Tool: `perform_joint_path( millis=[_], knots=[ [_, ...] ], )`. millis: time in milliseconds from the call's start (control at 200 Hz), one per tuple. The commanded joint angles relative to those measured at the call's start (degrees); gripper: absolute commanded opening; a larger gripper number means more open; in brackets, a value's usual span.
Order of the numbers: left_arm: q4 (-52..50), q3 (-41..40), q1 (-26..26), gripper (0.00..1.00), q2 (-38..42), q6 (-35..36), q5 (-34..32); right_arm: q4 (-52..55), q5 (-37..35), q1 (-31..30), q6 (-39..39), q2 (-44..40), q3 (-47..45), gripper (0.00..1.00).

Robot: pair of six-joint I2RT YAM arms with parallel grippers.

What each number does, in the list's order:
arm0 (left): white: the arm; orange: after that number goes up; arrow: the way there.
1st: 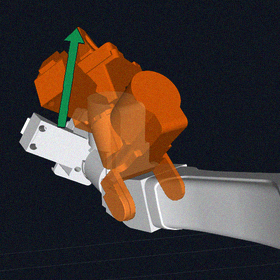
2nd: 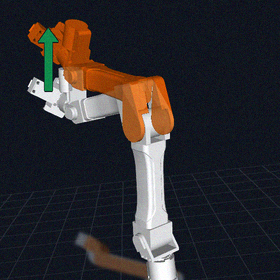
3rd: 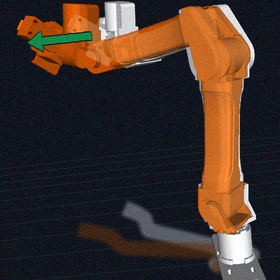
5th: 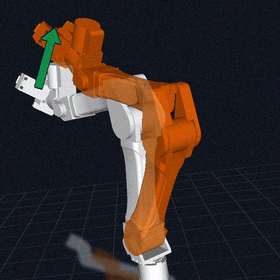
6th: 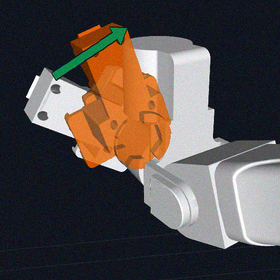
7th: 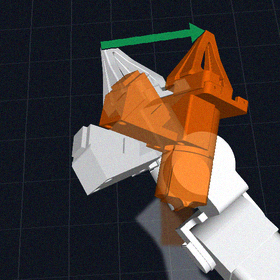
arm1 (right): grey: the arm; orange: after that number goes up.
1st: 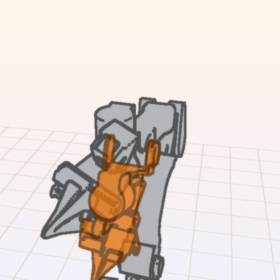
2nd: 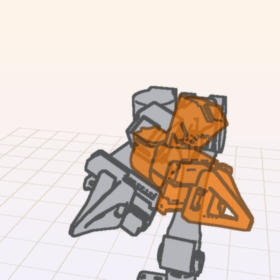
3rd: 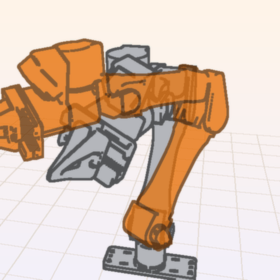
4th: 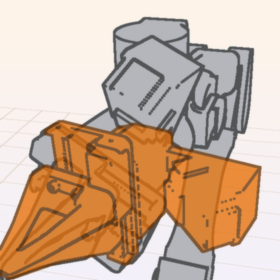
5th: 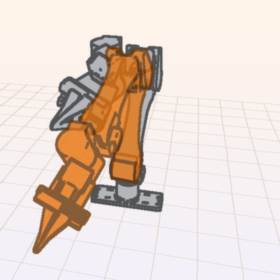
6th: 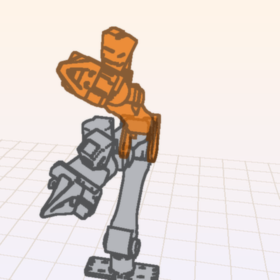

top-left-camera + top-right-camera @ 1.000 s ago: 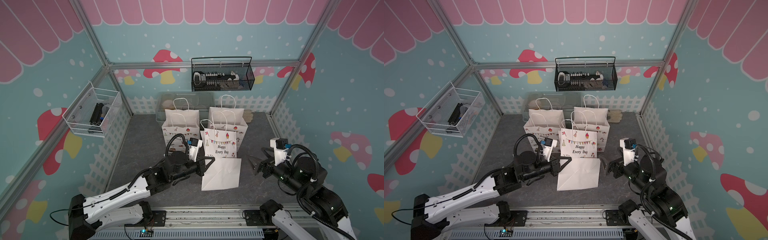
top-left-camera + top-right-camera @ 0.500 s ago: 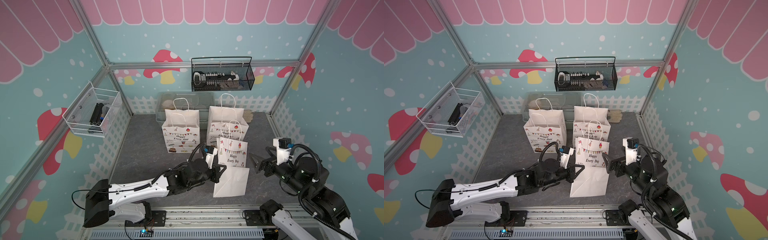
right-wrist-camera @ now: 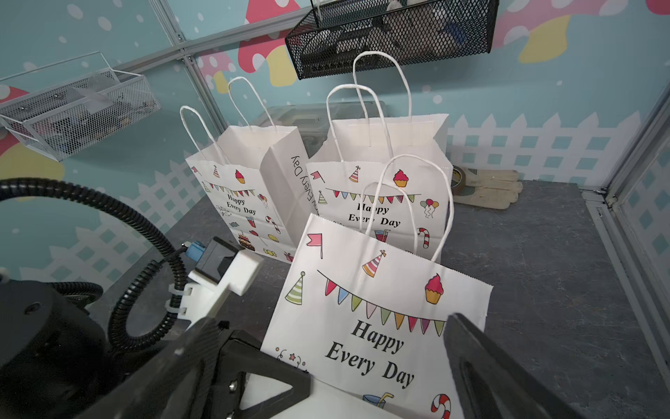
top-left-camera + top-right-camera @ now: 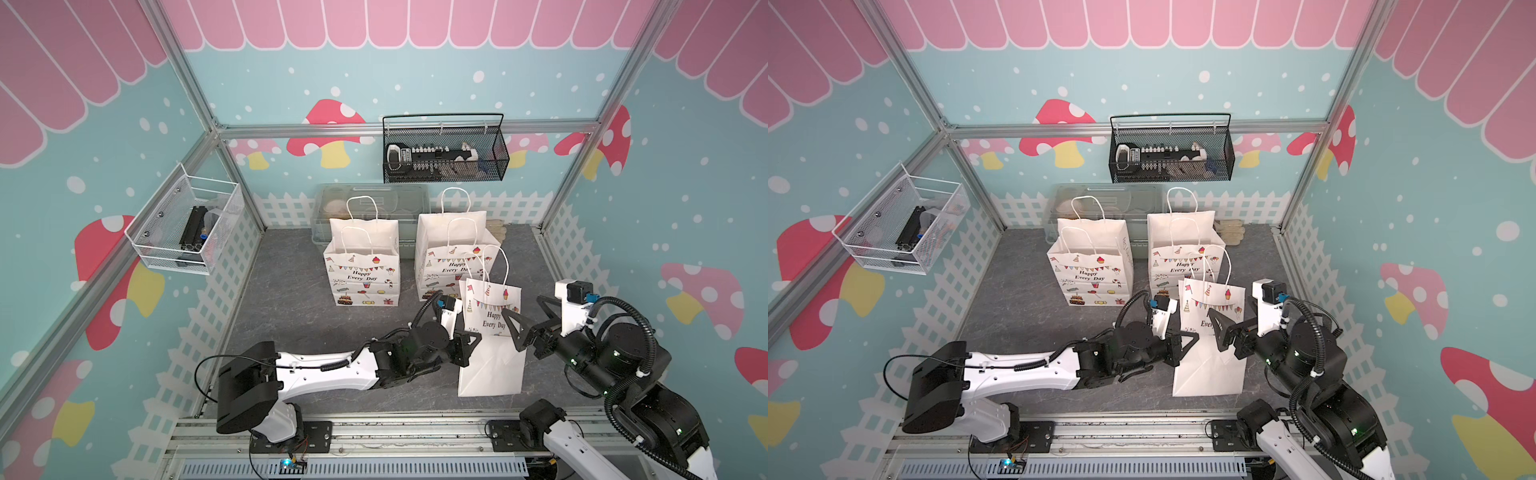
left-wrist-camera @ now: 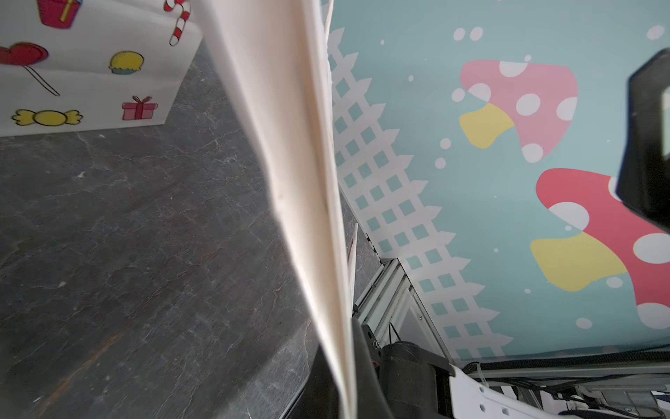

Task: Put away the paper bag
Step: Place the paper bag at the center of the board.

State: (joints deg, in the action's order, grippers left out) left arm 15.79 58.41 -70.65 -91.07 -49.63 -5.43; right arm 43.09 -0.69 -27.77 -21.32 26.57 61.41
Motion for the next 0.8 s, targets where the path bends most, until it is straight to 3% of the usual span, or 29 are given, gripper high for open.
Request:
perform_joint_path(
  millis=[0,210,540,795],
  knots=[
    [5.4,3.1,-0.3,0.00,-3.3,-2.7,0.3,-0.2,-1.2,-0.2,-0.6,-1.0,-1.2,0.99],
    [10.4,8.2,-0.3,0.00,-12.0,-6.3,2.7,-0.5,-2.1,-0.2,-0.5,-1.9,-1.4,0.99],
    [15.0,13.7,-1.1,0.00,-21.9,-11.7,0.3,-0.6,-2.6,-0.2,-0.7,-2.7,-1.7,0.99],
    [19.6,13.7,-1.4,0.00,-29.3,-18.8,1.1,-0.6,-2.6,-0.2,-0.8,-3.5,-2.0,0.99]
  ],
)
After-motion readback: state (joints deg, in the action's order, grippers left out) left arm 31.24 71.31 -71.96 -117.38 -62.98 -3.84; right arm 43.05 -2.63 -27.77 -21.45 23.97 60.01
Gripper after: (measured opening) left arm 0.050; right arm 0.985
